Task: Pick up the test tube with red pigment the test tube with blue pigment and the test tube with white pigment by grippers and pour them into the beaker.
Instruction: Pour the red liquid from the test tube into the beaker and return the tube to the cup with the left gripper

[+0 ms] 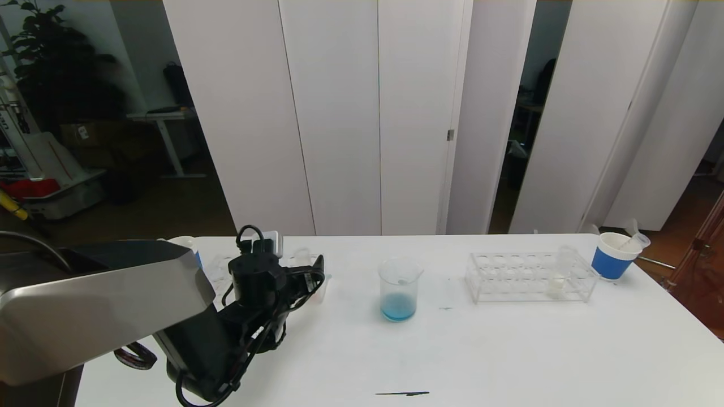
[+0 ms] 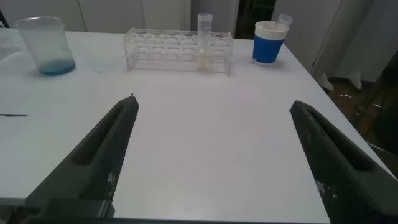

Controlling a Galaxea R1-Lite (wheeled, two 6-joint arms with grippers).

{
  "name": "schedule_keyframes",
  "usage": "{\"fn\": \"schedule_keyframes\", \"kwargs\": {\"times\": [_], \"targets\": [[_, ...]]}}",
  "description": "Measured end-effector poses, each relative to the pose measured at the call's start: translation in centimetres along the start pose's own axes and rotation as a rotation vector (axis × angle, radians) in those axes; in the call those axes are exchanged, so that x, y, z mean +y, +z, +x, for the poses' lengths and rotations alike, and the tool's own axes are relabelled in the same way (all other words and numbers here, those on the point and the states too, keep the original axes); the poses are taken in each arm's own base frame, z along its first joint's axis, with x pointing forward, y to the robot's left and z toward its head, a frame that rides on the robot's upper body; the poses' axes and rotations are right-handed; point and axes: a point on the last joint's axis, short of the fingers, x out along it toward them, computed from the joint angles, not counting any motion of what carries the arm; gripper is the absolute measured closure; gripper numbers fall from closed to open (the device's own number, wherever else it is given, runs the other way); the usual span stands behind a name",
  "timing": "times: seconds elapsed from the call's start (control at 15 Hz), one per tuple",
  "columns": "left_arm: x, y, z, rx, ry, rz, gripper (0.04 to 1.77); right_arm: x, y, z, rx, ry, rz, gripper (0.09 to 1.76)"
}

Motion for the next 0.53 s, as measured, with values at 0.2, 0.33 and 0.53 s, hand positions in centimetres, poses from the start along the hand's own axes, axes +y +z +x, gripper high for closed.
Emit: {"fn": "schedule_keyframes", "kwargs": {"times": [0.2,0.33,0.53], "targets": [[0.05,-0.13,0.47,-0.004,0.007,-0.002,0.06,0.00,0.00,0.00,0.000,0.000,0.000,0.10],[0.05,-0.23,0.73,-0.005,0.017,-0.001,0.20,0.00,0.00,0.00,0.000,0.000,0.000,0.10],[-0.24,-0.40,0.77,-0.005,0.005,0.010,1.32,0.00,0.00,0.00,0.000,-0.001,0.001,0.10]]}}
